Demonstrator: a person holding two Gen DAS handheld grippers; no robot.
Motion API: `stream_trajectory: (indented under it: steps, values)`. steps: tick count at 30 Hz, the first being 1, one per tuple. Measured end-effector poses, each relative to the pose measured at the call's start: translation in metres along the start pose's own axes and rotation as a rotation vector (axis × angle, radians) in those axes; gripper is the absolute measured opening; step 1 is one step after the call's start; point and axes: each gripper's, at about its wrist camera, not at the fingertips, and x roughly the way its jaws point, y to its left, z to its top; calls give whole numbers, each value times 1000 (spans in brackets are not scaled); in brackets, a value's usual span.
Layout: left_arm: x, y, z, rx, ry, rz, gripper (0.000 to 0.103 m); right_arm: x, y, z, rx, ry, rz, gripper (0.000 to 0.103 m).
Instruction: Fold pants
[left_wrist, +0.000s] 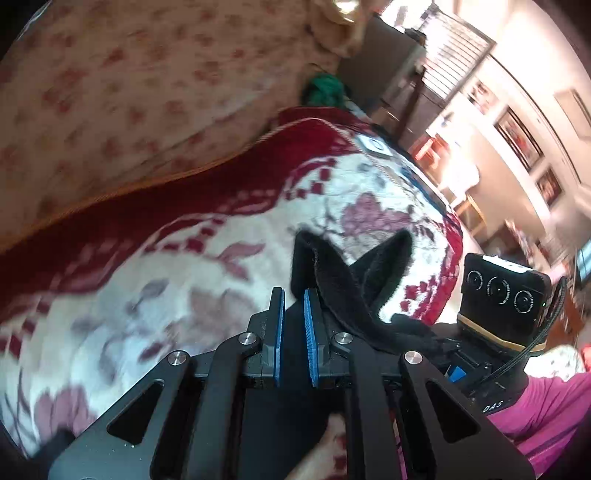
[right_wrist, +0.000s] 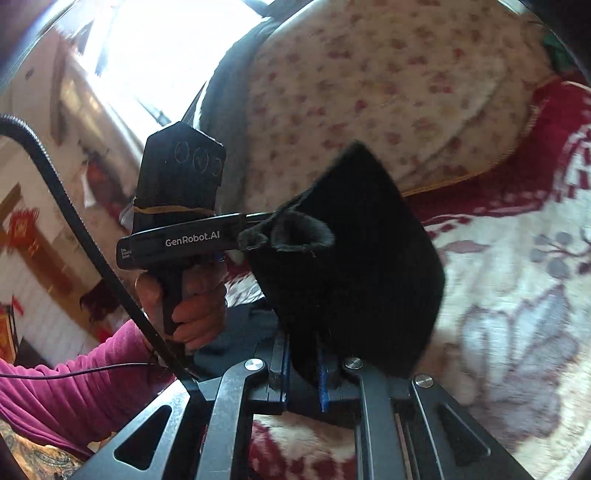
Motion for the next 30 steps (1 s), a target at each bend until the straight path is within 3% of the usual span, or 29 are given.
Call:
stream_trajectory:
  steps: [6, 10, 17, 18, 22, 25, 30]
  values:
    - [-31, 43, -54, -165, -28, 39, 10, 47, 26, -11, -61, 117, 62, 11]
    - [-49, 67, -90, -243, -38, 107, 9, 83, 31, -23, -59, 202, 99, 11]
    - [-80, 95, -131, -359, -87, 200, 9, 135, 25, -37, -70, 346, 93, 11]
    - [-85, 96, -133, -370, -100, 197, 9, 136, 26, -38, -70, 345, 82, 11]
    - [-105, 87, -134, -361, -152, 246, 10, 136, 38, -32, -76, 350, 102, 30]
    - [-118, 73, -132, -334, -186, 241, 10, 128, 40, -25, -23, 324, 114, 30]
    - [-124, 42, -127, -264, -208, 221, 10, 91, 31, -11, 42, 205, 107, 30]
